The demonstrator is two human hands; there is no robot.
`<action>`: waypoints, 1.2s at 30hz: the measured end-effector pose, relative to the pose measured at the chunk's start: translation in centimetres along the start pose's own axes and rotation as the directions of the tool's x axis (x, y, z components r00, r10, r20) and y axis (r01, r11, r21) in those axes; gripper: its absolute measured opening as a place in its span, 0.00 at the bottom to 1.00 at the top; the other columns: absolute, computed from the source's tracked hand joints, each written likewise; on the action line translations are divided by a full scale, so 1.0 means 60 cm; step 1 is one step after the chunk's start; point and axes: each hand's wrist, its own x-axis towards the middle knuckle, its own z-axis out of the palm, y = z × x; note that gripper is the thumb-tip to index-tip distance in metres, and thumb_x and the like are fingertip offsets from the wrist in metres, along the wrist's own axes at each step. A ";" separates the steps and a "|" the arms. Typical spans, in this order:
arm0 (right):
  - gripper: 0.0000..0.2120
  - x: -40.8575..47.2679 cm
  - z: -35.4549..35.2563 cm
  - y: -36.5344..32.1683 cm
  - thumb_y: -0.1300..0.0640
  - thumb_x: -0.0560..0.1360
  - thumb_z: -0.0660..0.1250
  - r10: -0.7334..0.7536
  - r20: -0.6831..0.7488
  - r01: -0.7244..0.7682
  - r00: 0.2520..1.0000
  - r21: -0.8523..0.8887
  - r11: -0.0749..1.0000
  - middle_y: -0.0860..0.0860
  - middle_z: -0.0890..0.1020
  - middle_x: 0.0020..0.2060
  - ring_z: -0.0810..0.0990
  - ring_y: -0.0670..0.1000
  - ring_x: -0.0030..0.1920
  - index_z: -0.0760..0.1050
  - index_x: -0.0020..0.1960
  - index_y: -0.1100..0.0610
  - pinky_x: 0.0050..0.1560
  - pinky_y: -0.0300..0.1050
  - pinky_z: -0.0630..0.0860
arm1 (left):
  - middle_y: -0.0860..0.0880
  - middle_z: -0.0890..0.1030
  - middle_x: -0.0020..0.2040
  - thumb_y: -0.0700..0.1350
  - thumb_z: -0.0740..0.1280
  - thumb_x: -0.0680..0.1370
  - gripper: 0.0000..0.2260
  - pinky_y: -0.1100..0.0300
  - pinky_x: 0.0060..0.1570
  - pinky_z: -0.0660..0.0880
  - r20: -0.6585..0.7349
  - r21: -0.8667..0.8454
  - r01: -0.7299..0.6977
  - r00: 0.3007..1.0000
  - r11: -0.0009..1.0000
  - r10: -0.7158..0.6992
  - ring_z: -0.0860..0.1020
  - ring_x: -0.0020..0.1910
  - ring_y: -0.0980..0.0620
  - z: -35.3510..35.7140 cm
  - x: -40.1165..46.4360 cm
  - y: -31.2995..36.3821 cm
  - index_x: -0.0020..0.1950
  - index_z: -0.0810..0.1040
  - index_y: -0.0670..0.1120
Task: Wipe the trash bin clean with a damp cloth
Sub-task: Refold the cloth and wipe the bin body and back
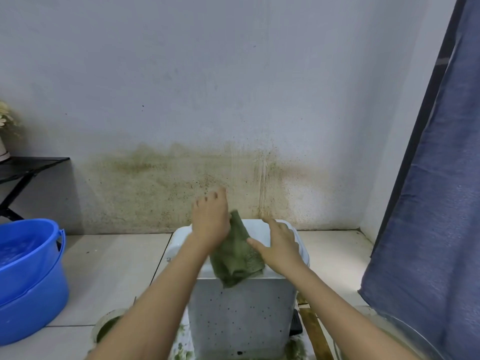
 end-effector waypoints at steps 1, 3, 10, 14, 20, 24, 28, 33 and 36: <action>0.28 0.003 -0.002 0.008 0.43 0.78 0.60 0.011 -0.049 -0.013 0.999 -0.044 0.999 0.51 0.63 0.72 0.60 0.54 0.72 0.59 0.74 0.51 0.67 0.52 0.61 | 0.41 0.68 0.69 0.49 0.57 0.81 0.24 0.49 0.67 0.60 0.052 -0.005 0.061 0.997 0.998 -0.061 0.66 0.67 0.41 0.026 -0.007 0.012 0.73 0.56 0.41; 0.25 0.010 -0.006 0.029 0.45 0.80 0.57 0.001 -0.112 -0.011 0.994 -0.085 0.996 0.50 0.62 0.73 0.58 0.53 0.73 0.58 0.74 0.50 0.68 0.52 0.59 | 0.37 0.57 0.75 0.59 0.49 0.81 0.31 0.45 0.71 0.51 0.253 -0.059 0.196 0.951 0.979 -0.176 0.55 0.74 0.38 0.069 -0.022 0.030 0.75 0.51 0.38; 0.45 -0.006 0.052 0.109 0.29 0.66 0.21 -0.080 -0.033 0.068 0.996 -0.274 0.959 0.42 0.49 0.77 0.43 0.47 0.77 0.50 0.76 0.43 0.75 0.49 0.42 | 0.37 0.46 0.77 0.65 0.42 0.78 0.32 0.37 0.70 0.41 0.265 0.081 0.171 0.946 0.982 -0.187 0.42 0.75 0.35 0.124 0.004 0.038 0.78 0.45 0.49; 0.56 0.017 0.055 0.114 0.30 0.57 0.12 -0.086 -0.109 0.050 0.990 -0.300 0.953 0.42 0.53 0.76 0.46 0.48 0.77 0.52 0.76 0.43 0.75 0.48 0.45 | 0.43 0.70 0.71 0.58 0.49 0.78 0.27 0.47 0.70 0.57 -0.063 0.013 -0.210 0.976 0.978 0.210 0.66 0.70 0.41 0.148 -0.062 0.013 0.74 0.64 0.49; 0.25 0.088 0.041 0.099 0.41 0.81 0.40 -0.064 -0.066 0.046 0.996 -0.250 0.967 0.43 0.58 0.75 0.50 0.49 0.76 0.58 0.74 0.45 0.72 0.48 0.48 | 0.47 0.82 0.53 0.53 0.48 0.74 0.25 0.51 0.57 0.69 -0.256 -0.069 0.025 0.966 0.997 -0.042 0.77 0.53 0.44 0.140 0.029 -0.094 0.57 0.80 0.46; 0.20 0.148 0.033 0.100 0.46 0.82 0.47 -0.032 -0.059 0.020 0.998 -0.193 0.981 0.42 0.62 0.73 0.53 0.48 0.74 0.63 0.72 0.44 0.70 0.48 0.51 | 0.46 0.83 0.52 0.50 0.54 0.75 0.19 0.50 0.59 0.70 -0.395 -0.017 -0.114 0.913 0.993 0.098 0.79 0.51 0.44 0.194 0.063 -0.026 0.54 0.81 0.44; 0.18 0.207 0.031 0.110 0.46 0.82 0.49 -0.026 -0.026 0.023 0.999 -0.103 0.994 0.42 0.67 0.70 0.57 0.49 0.72 0.67 0.70 0.43 0.72 0.49 0.53 | 0.44 0.76 0.66 0.50 0.56 0.80 0.19 0.47 0.67 0.64 -0.550 0.063 -0.183 0.814 0.981 0.187 0.72 0.66 0.45 0.273 0.076 0.028 0.66 0.75 0.43; 0.17 0.239 0.041 0.117 0.45 0.82 0.48 -0.109 -0.095 0.097 0.989 -0.130 0.987 0.39 0.69 0.67 0.59 0.49 0.70 0.67 0.67 0.37 0.67 0.50 0.53 | 0.42 0.62 0.74 0.53 0.54 0.80 0.25 0.45 0.73 0.53 -0.617 0.167 -0.167 0.751 0.972 0.235 0.56 0.75 0.43 0.352 0.075 -0.014 0.75 0.59 0.46; 0.16 0.236 0.051 0.115 0.42 0.80 0.51 -0.143 -0.152 0.117 0.978 -0.168 0.979 0.39 0.69 0.67 0.59 0.48 0.69 0.69 0.65 0.35 0.66 0.50 0.52 | 0.40 0.61 0.74 0.55 0.51 0.80 0.26 0.43 0.73 0.50 -0.680 -0.017 0.055 0.731 0.998 -0.052 0.53 0.76 0.40 0.347 0.079 -0.048 0.75 0.60 0.44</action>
